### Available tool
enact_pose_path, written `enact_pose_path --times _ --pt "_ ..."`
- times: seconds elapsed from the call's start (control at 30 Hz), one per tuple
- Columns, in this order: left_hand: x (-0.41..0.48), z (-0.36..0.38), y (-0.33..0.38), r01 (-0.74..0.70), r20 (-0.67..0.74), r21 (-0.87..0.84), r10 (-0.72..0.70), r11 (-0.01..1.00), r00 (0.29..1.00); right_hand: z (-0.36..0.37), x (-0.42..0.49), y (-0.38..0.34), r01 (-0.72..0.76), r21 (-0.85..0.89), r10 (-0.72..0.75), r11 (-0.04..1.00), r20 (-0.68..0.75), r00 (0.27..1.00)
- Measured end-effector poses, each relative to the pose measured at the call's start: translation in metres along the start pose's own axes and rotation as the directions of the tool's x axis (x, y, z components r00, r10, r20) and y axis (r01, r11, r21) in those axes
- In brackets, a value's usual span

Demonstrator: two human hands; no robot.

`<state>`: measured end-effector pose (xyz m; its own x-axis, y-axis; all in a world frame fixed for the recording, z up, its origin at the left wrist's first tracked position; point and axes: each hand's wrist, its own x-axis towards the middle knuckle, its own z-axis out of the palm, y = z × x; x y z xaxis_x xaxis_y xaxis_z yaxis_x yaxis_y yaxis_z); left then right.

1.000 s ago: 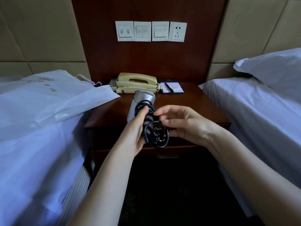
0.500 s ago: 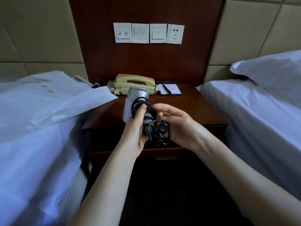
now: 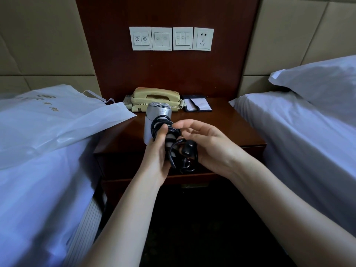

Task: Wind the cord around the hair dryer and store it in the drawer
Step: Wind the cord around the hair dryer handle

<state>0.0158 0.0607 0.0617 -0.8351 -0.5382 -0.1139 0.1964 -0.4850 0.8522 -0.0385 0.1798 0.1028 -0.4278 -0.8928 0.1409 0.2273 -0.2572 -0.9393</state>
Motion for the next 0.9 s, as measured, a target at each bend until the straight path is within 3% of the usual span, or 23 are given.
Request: enact_pose_path --times 0.2,0.4,0.6,0.73,0.9 --pt "0.004 -0.002 -0.001 -0.032 -0.178 -0.023 0.027 0.999 0.984 0.012 0.001 0.008 0.029 -0.052 -0.033 0.998 -0.072 0.997" --pt "0.000 -0.001 0.006 -0.137 -0.323 -0.041 0.116 0.990 0.939 0.011 -0.001 0.013 -0.033 0.068 0.049 0.997 -0.251 0.967" --pt "-0.005 0.001 0.006 -0.279 -0.310 0.139 0.310 0.950 0.899 0.011 -0.001 0.018 -0.142 0.225 0.204 0.964 -0.283 0.937" --pt "-0.009 -0.002 0.013 -0.374 -0.255 0.318 0.459 0.871 0.851 0.006 -0.004 0.014 -0.191 0.098 0.211 0.977 -0.269 0.940" --pt "-0.009 -0.004 0.011 -0.435 -0.142 0.423 0.532 0.795 0.835 0.005 -0.007 0.012 -0.173 -0.088 0.156 0.981 -0.175 0.972"
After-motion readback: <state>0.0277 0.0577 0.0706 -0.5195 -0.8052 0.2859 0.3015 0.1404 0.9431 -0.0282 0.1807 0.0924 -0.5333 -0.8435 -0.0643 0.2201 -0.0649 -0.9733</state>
